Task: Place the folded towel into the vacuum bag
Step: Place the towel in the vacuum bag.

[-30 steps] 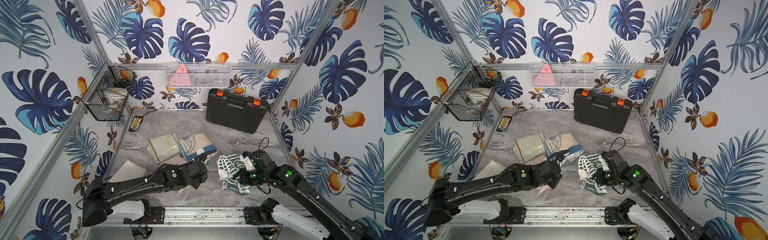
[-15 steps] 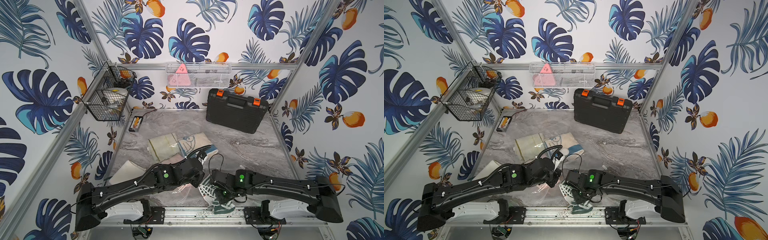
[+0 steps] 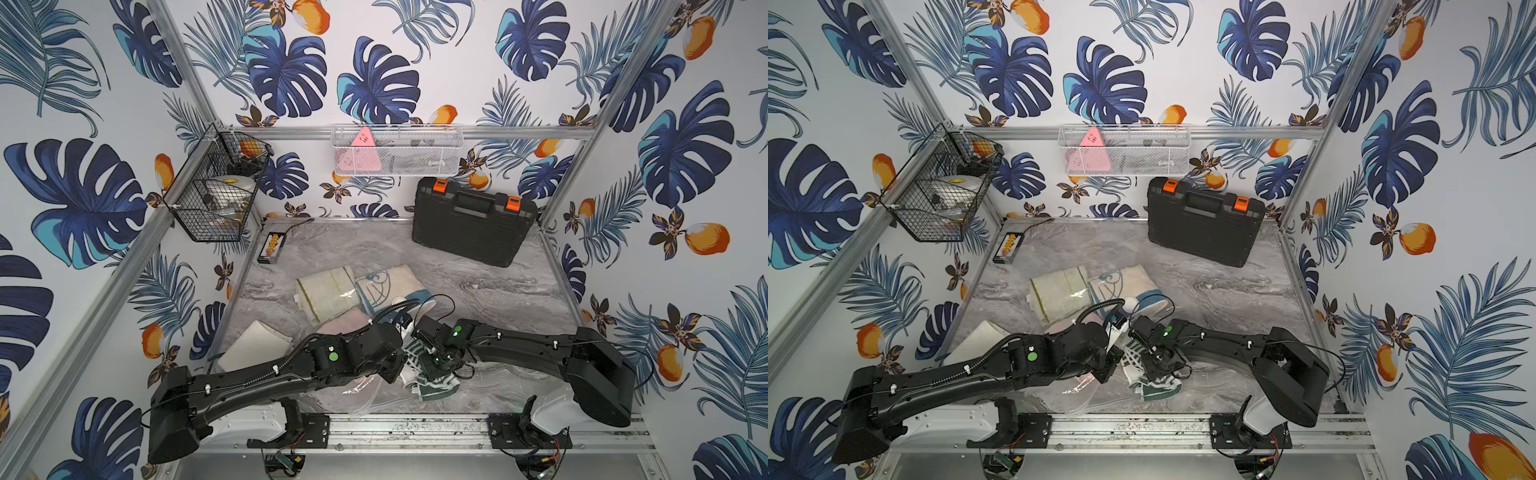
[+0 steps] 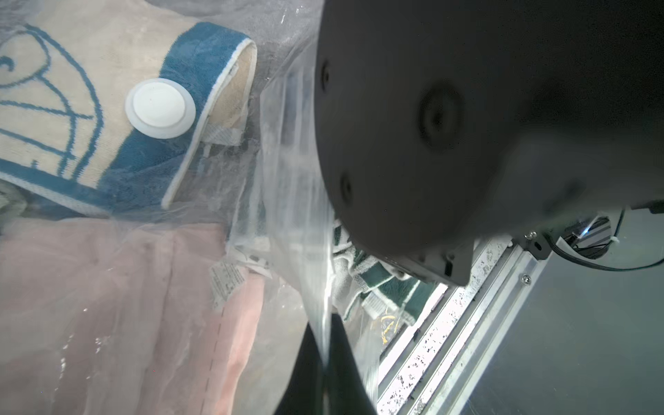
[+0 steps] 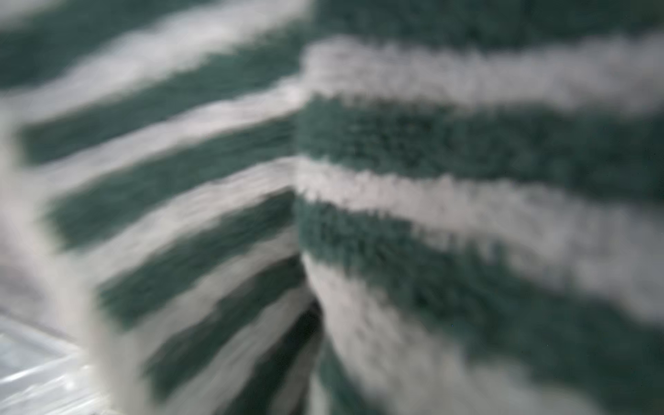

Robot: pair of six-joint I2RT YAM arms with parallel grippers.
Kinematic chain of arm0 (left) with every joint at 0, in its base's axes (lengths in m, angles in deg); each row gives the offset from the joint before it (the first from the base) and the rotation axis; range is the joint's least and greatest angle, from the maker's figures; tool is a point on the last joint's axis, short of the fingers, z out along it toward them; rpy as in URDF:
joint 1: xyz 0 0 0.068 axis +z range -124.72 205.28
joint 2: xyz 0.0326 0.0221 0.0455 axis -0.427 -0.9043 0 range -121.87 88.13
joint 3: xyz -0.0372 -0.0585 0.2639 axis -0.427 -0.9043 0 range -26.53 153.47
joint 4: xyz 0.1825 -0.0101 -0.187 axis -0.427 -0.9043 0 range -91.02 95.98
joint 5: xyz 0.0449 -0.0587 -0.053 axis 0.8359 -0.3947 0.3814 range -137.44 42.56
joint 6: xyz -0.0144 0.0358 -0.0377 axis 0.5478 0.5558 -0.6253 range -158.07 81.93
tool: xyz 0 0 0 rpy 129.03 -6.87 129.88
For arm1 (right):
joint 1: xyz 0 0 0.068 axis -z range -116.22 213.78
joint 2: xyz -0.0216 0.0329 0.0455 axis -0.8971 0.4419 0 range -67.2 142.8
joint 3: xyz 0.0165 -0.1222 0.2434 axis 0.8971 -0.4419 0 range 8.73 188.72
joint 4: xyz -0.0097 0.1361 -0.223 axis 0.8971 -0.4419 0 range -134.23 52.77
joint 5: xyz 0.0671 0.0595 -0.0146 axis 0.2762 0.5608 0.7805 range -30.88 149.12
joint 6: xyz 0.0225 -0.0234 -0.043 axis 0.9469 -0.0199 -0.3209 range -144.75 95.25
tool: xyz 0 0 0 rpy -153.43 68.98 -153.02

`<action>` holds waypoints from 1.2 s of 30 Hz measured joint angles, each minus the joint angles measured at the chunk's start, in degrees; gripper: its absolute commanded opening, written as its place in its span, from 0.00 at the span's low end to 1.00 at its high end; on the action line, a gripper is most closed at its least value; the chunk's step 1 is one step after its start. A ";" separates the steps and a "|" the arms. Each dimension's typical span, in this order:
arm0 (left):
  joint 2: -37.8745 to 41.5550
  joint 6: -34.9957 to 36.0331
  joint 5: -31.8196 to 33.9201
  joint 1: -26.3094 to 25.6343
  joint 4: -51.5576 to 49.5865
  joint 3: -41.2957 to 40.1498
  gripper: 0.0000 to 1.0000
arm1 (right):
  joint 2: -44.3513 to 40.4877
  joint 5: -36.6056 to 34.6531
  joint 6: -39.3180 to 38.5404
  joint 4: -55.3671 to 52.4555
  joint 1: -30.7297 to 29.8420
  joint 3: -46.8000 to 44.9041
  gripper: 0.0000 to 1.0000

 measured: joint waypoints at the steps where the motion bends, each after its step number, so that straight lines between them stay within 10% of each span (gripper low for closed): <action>1: -0.22 -0.35 -0.44 -0.07 0.37 -0.22 0.00 | -0.85 0.37 0.57 0.00 0.74 -0.79 0.82; 24: -4.46 -0.63 -0.94 -4.44 4.13 0.15 0.00 | -34.69 21.33 20.61 -1.92 12.74 -16.02 0.86; 28: -4.79 -0.52 -0.66 -4.50 4.55 0.59 0.00 | -38.66 22.16 22.77 -2.19 14.53 -19.80 0.70; 34: -6.10 -0.55 -1.31 -5.09 5.22 0.66 0.00 | -31.39 16.55 24.00 -1.62 14.93 -19.69 0.15; 36: -6.47 -0.52 -1.64 -5.11 5.07 1.05 0.00 | -28.17 13.97 23.87 -1.31 14.97 -17.16 0.14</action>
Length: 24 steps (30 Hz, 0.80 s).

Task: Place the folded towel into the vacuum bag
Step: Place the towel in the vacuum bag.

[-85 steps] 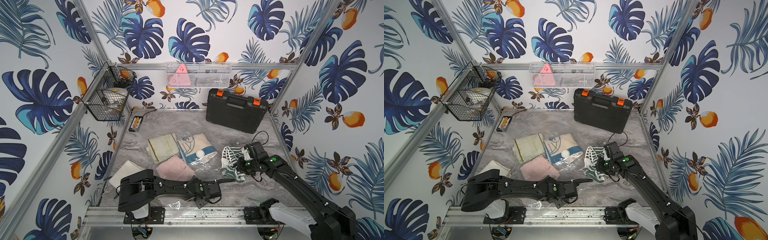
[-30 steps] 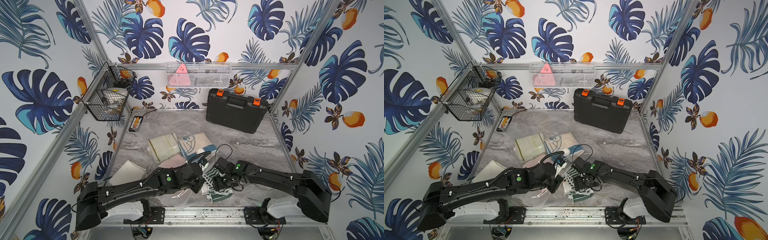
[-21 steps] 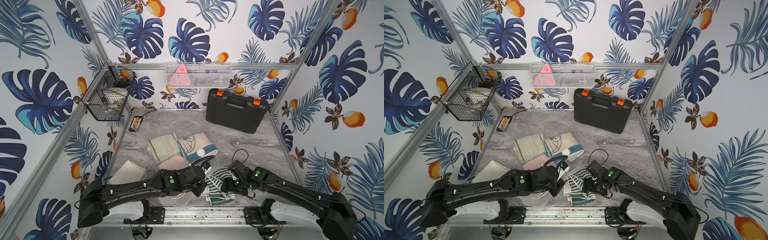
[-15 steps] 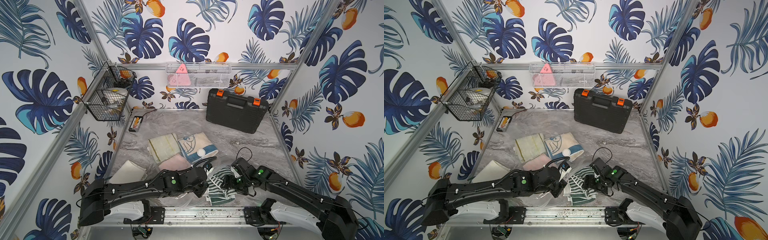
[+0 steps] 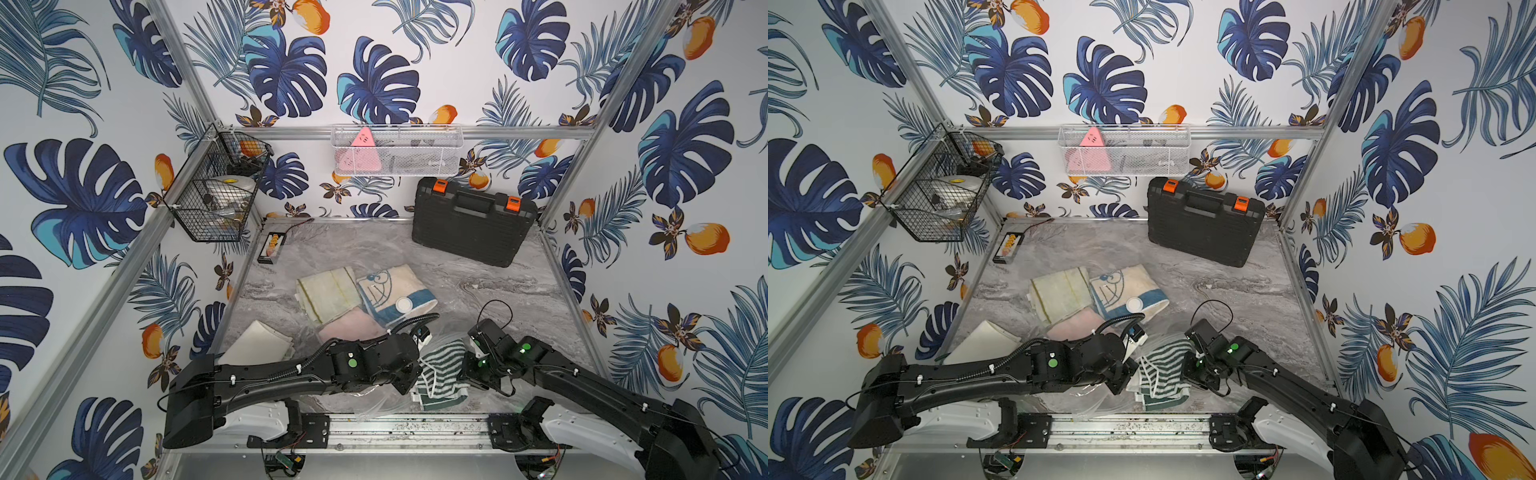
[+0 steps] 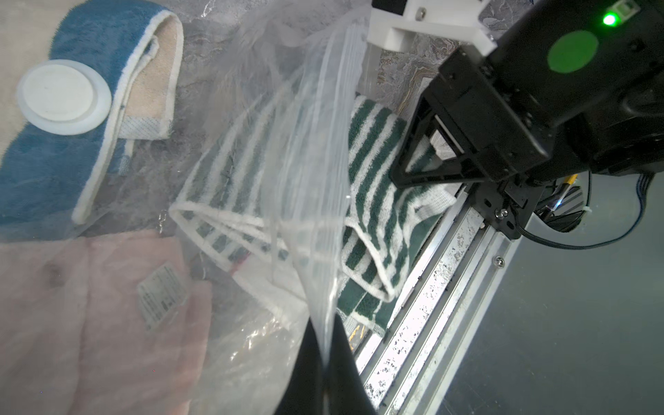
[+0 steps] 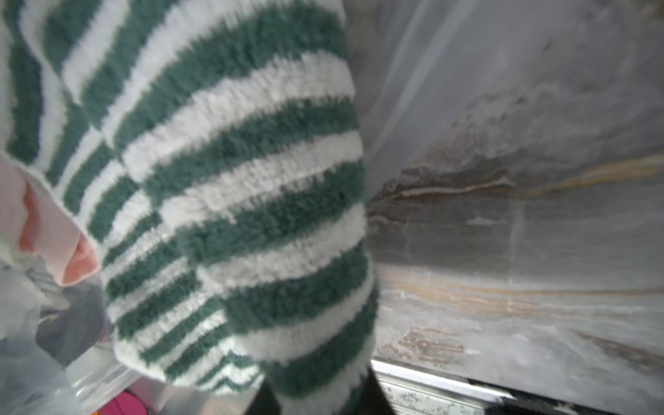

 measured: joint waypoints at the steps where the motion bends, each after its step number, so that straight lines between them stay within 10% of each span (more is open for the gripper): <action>1: -0.20 0.00 -0.28 0.00 0.00 0.24 0.00 | 1.60 -1.42 -0.33 0.96 0.02 1.42 0.14; 6: -1.01 0.02 -0.79 -0.04 0.17 0.33 0.00 | 11.65 -4.48 -4.15 6.58 0.50 7.54 0.20; 13: -2.10 0.00 -0.76 -0.04 0.52 0.68 0.00 | 14.25 -8.85 -9.01 8.02 1.92 9.51 0.74; 24: -4.61 -0.11 -0.83 -0.35 -0.48 0.46 0.45 | -4.33 -0.79 1.33 1.16 3.52 -3.80 0.68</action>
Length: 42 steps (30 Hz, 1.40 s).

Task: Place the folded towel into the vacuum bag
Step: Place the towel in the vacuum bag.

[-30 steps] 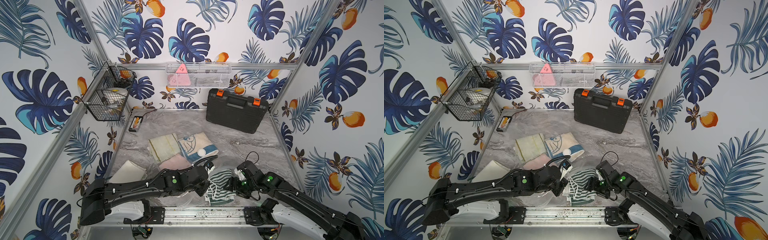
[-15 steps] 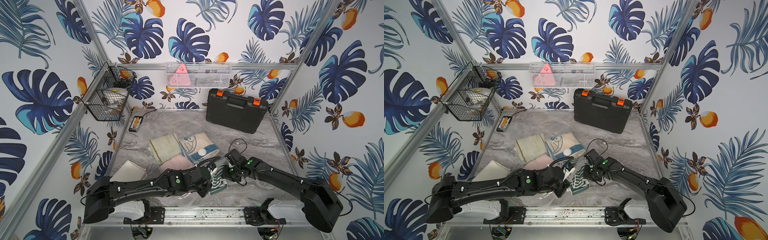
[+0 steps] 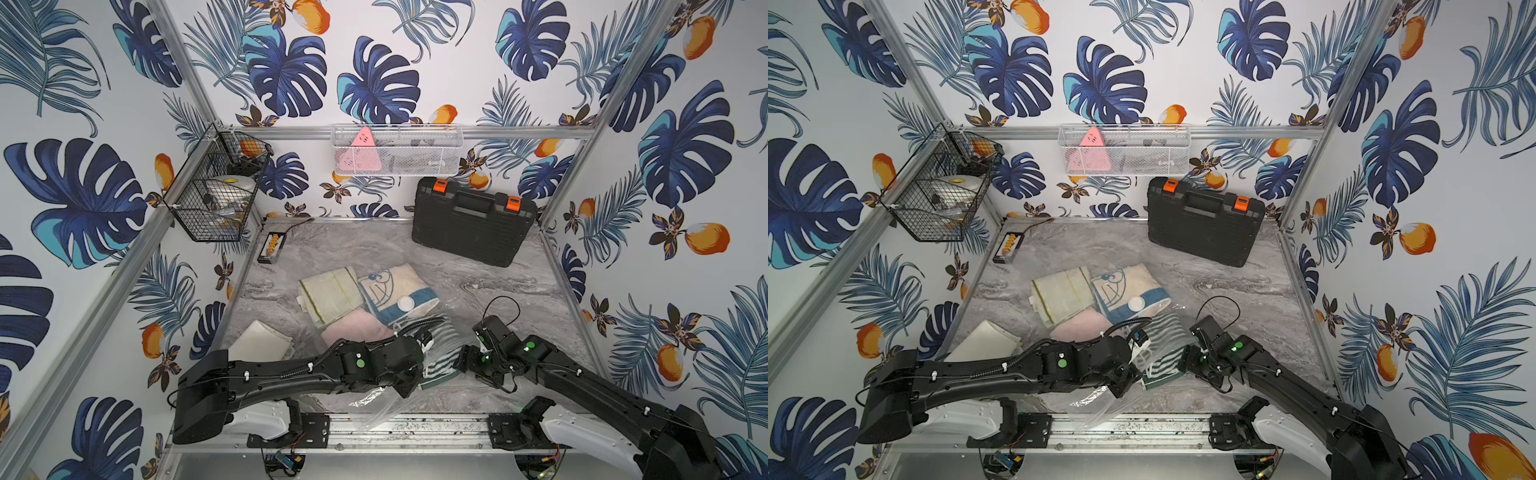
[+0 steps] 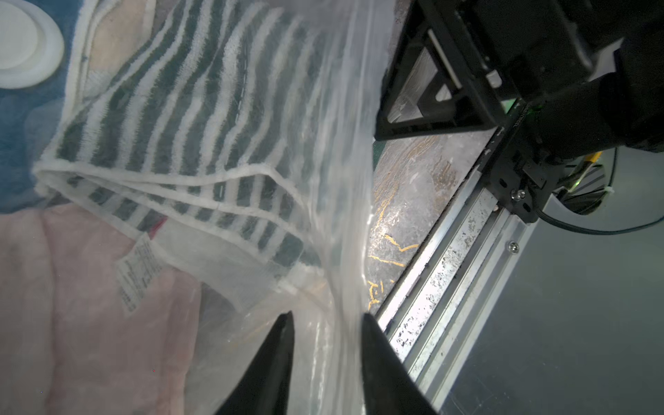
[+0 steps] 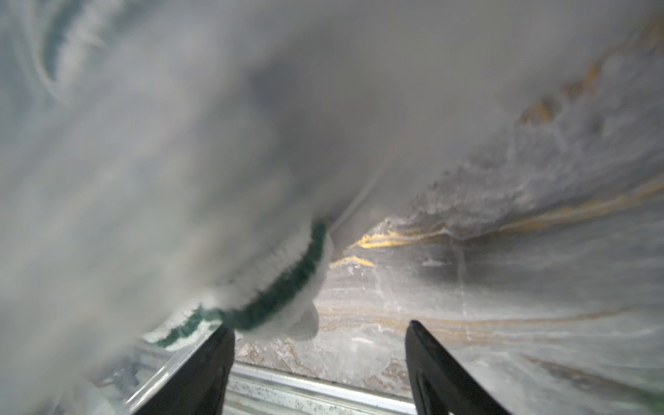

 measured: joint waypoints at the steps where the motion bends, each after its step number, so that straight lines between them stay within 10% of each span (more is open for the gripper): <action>1: -1.05 0.37 0.24 -0.15 -0.33 1.20 0.47 | -0.28 0.66 1.55 0.76 0.02 -0.55 0.65; 11: -12.44 7.45 1.70 -0.46 -0.11 10.95 0.59 | 3.52 4.24 11.37 13.90 0.00 -2.49 0.42; 19: -16.48 9.99 3.32 -0.42 0.24 12.74 0.00 | 1.77 1.03 12.24 18.91 0.02 -4.13 0.27; 27: -13.25 10.54 3.28 -0.17 1.29 13.03 0.00 | 4.90 -6.32 14.05 37.42 0.17 -9.51 0.19; 35: -13.44 10.23 3.08 0.57 2.16 14.10 0.00 | 10.80 -10.27 13.94 46.42 0.17 -8.07 0.60; 42: -13.38 9.03 1.57 0.79 3.50 14.21 0.00 | 1.03 -7.21 18.36 39.21 -1.09 -12.00 0.68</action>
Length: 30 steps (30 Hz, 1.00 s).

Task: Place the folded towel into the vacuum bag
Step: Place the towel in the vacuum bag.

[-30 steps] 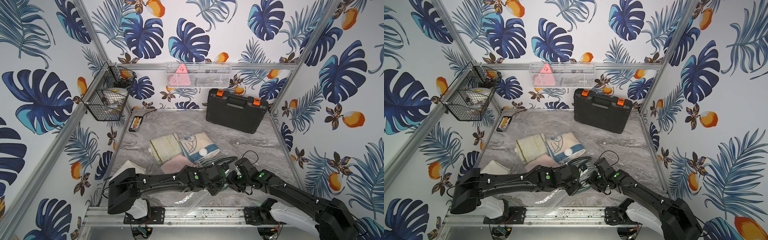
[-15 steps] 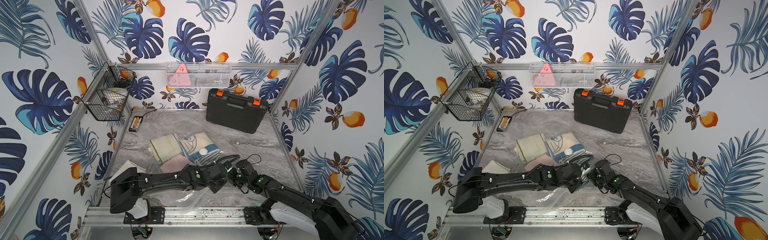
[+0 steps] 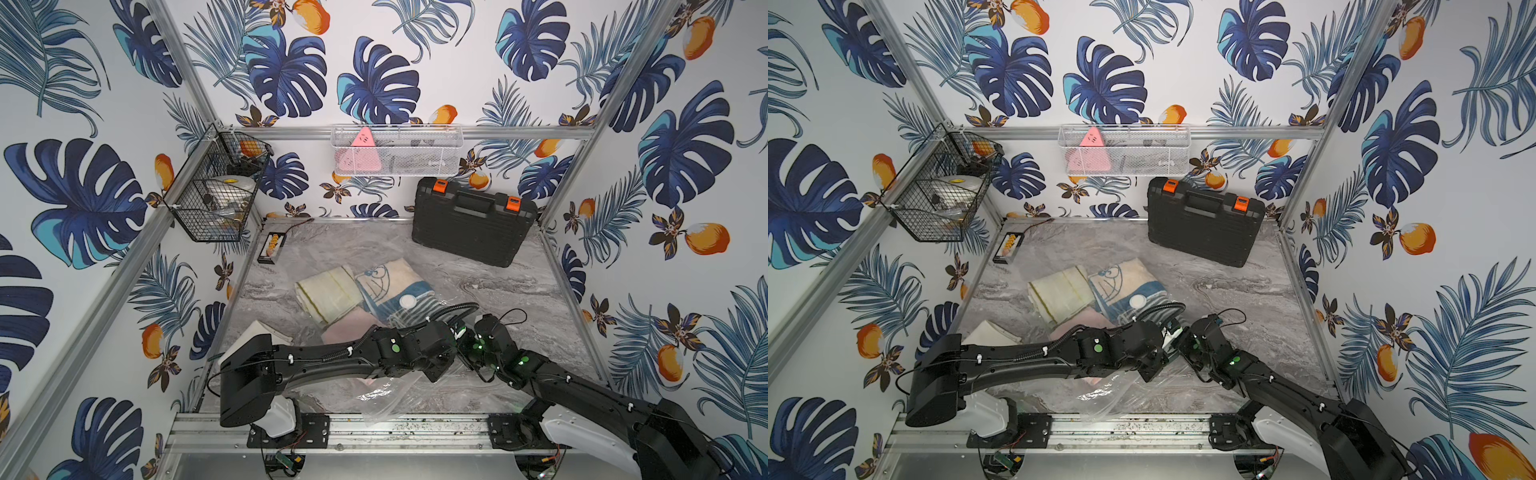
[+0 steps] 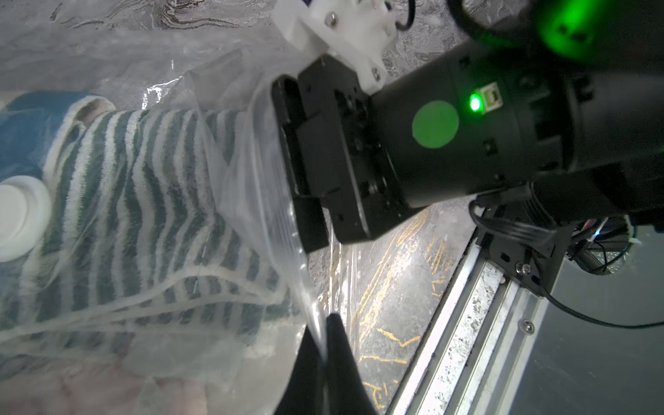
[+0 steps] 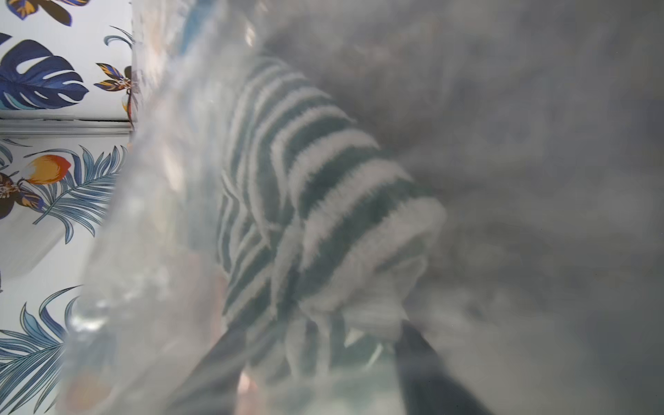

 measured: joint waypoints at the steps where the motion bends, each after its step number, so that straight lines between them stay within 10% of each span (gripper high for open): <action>1: 0.00 -0.15 -0.28 0.00 0.17 0.02 0.00 | 0.02 0.31 1.22 -0.04 -0.68 -1.16 0.68; 12: 0.28 -1.38 -2.29 0.22 1.33 0.00 0.00 | 19.76 -1.77 7.78 21.92 -3.50 -0.44 0.26; 30: 1.29 -1.68 -2.38 3.65 2.91 -0.96 0.00 | 32.76 -3.96 -2.62 27.89 -2.99 10.32 0.23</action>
